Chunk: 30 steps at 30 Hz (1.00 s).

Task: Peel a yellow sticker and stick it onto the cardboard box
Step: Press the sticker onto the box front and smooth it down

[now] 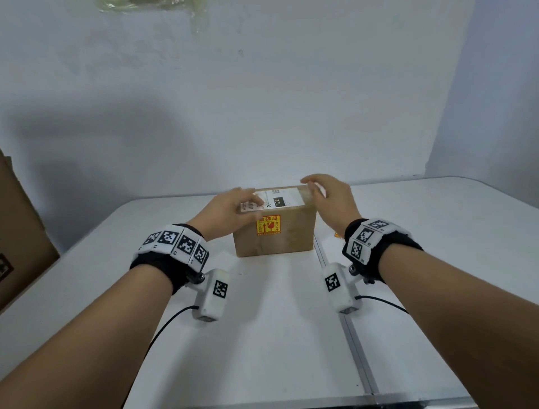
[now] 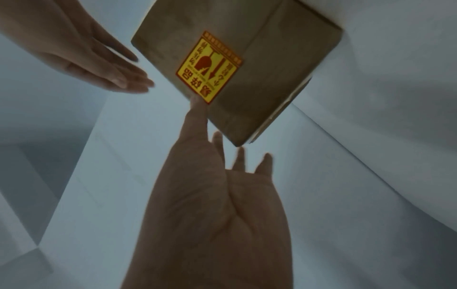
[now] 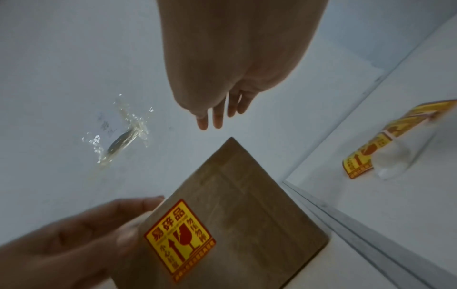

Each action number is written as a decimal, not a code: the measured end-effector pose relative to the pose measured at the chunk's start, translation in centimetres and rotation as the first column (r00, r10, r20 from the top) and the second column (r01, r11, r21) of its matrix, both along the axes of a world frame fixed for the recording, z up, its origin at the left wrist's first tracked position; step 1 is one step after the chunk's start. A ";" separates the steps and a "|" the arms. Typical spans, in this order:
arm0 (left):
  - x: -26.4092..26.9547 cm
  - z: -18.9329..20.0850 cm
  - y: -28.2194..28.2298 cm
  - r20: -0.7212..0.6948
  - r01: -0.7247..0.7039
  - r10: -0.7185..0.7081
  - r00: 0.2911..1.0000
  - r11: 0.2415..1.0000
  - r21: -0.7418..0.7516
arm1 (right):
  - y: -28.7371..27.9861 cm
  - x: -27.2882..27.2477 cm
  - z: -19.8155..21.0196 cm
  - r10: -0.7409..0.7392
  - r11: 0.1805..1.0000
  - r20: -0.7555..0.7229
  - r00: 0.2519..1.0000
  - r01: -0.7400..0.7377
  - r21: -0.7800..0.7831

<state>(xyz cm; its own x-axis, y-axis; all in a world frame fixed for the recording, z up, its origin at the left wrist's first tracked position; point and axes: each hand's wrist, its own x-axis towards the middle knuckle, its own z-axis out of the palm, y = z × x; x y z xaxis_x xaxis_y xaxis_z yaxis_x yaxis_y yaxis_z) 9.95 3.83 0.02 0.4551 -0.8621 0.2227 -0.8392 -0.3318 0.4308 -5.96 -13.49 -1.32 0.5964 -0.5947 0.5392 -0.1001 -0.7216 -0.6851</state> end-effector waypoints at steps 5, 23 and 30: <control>0.4 -1.2 0.0 -0.067 -0.009 0.008 0.998 1.000 -0.021 | -1.6 -0.3 -2.0 -0.100 0.976 -0.192 0.976 0.134 0.173; 2.5 -0.6 -4.0 0.061 -0.137 0.134 0.989 0.990 0.044 | -2.2 1.8 -1.3 0.013 0.943 -0.349 0.937 0.104 0.315; 4.7 -1.5 -6.3 -0.180 -0.284 0.251 0.951 0.939 -0.195 | -4.2 4.6 -1.4 0.001 0.833 -0.190 0.982 0.104 0.543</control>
<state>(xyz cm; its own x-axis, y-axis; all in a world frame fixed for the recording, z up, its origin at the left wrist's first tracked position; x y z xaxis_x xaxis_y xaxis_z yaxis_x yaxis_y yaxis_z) 14.61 -2.47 -1.50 0.7046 -0.6425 0.3011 -0.6524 -0.4196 0.6311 -1.37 -17.72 -2.72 0.6091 -0.7931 0.0050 -0.2826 -0.2230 -0.9330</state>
